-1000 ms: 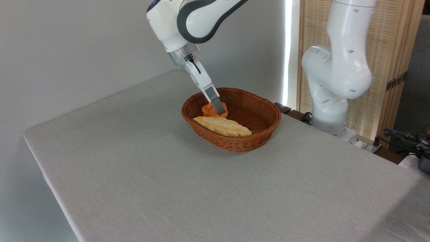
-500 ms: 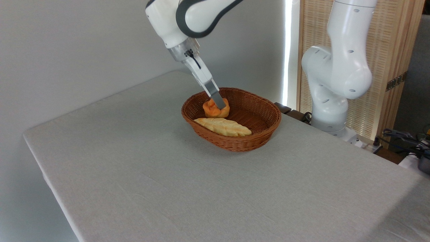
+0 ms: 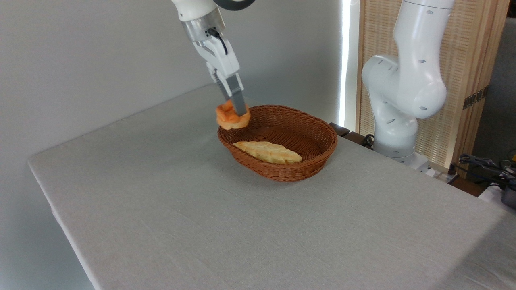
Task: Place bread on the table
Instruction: 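Lift the orange bun out of the basket and carry it beside the basket, then lower the bun onto the table and open the gripper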
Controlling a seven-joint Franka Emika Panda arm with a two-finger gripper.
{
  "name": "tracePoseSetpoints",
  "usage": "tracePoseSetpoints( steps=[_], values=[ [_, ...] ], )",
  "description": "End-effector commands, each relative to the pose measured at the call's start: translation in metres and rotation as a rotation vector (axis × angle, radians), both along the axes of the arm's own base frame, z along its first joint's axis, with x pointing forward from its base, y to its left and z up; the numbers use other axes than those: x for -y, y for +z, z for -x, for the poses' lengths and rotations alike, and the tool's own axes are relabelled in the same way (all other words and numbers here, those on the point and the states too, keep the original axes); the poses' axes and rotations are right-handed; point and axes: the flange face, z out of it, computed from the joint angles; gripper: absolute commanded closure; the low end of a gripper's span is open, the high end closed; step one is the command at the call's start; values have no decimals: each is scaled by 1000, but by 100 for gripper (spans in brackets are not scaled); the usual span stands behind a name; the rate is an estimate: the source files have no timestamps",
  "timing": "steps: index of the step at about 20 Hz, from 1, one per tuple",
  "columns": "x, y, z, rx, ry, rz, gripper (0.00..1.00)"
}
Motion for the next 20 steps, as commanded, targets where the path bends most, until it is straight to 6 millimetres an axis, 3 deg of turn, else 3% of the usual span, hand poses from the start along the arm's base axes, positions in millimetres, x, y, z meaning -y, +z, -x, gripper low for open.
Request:
tracePoseSetpoints(
  steps=[1, 6, 7, 8, 9, 14, 20],
  values=[
    [-12, -5, -38, 87, 35, 49, 50],
    [-15, -30, -81, 130, 77, 84, 42],
    [-12, -38, -89, 125, 78, 84, 32],
    [-9, -46, -97, 126, 82, 86, 4],
    [-8, -53, -102, 124, 89, 87, 0],
    [-1, -75, -113, 93, 90, 76, 0],
    [-1, -70, -114, 100, 97, 82, 0]
  ],
)
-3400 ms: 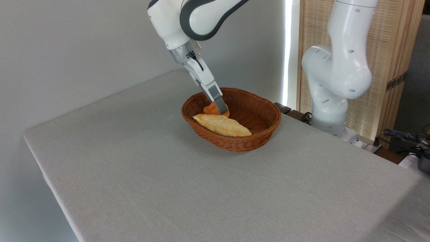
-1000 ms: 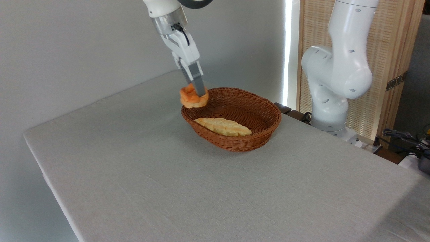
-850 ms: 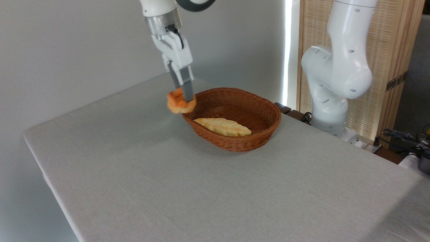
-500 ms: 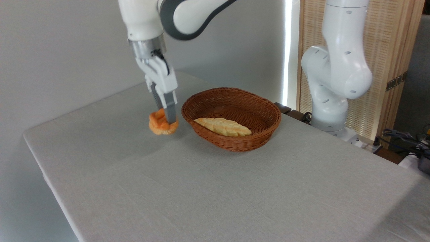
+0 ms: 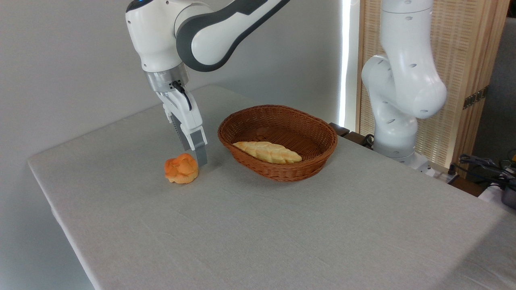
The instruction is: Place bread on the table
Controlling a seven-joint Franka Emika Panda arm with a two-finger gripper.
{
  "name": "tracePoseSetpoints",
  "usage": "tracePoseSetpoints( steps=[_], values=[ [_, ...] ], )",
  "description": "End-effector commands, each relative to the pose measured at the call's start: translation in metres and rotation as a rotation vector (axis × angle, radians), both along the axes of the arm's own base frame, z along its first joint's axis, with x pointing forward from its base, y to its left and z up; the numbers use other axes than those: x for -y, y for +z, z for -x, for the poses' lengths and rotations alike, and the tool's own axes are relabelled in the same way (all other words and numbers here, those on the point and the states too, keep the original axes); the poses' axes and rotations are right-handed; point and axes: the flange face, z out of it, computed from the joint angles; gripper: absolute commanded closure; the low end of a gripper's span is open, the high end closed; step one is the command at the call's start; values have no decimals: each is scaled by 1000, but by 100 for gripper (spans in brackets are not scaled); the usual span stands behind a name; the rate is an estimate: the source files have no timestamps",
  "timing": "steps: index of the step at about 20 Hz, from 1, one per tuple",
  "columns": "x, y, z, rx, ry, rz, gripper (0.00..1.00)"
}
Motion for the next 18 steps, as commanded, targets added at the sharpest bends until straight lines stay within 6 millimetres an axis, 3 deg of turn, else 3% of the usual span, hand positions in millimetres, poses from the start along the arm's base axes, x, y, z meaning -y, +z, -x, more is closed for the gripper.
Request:
tracePoseSetpoints(
  steps=[1, 2, 5, 14, 18],
  values=[
    [-1, 16, -5, 27, 9, 5, 0],
    [-4, 22, -7, 37, 15, 9, 0],
    [-38, 43, -17, 74, 77, 21, 0],
    [-160, 88, -40, 152, 277, 46, 0],
    [-179, 92, -41, 174, 278, -15, 0]
  ],
)
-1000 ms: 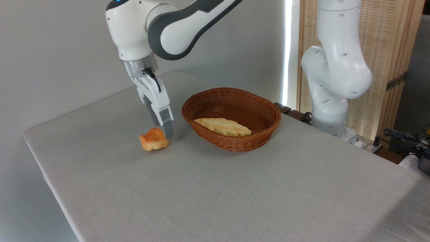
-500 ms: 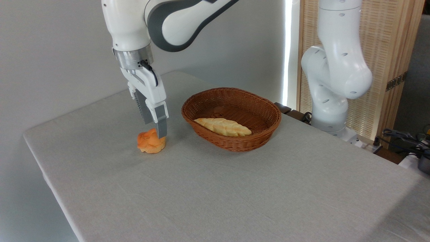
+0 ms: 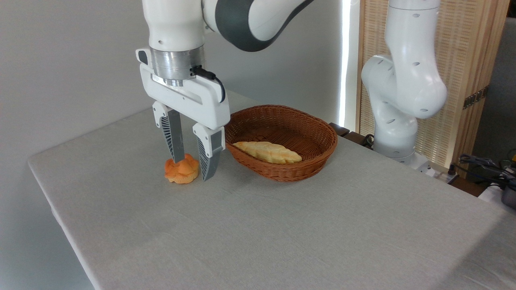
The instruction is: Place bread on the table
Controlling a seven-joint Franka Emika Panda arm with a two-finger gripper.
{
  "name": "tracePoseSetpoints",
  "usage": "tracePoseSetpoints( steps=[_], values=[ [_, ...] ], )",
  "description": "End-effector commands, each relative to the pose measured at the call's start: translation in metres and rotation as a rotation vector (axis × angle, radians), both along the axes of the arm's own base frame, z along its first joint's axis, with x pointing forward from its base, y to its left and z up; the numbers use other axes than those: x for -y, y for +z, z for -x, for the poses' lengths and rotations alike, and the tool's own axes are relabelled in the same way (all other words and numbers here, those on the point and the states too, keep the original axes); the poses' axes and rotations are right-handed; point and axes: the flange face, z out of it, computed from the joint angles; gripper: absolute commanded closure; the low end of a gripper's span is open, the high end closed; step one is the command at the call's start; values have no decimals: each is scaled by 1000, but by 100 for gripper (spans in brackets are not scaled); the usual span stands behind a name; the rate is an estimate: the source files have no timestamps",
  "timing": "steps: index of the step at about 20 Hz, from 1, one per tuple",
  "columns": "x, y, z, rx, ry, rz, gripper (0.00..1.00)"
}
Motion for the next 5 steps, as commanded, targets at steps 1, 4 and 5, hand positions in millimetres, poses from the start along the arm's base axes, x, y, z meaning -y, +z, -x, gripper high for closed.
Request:
tracePoseSetpoints(
  steps=[1, 4, 5],
  values=[
    [-23, 17, 1, 31, 1, -71, 0],
    [-29, 20, 2, 24, -2, -64, 0],
    [-29, 18, 4, 9, -3, -64, 0]
  ],
)
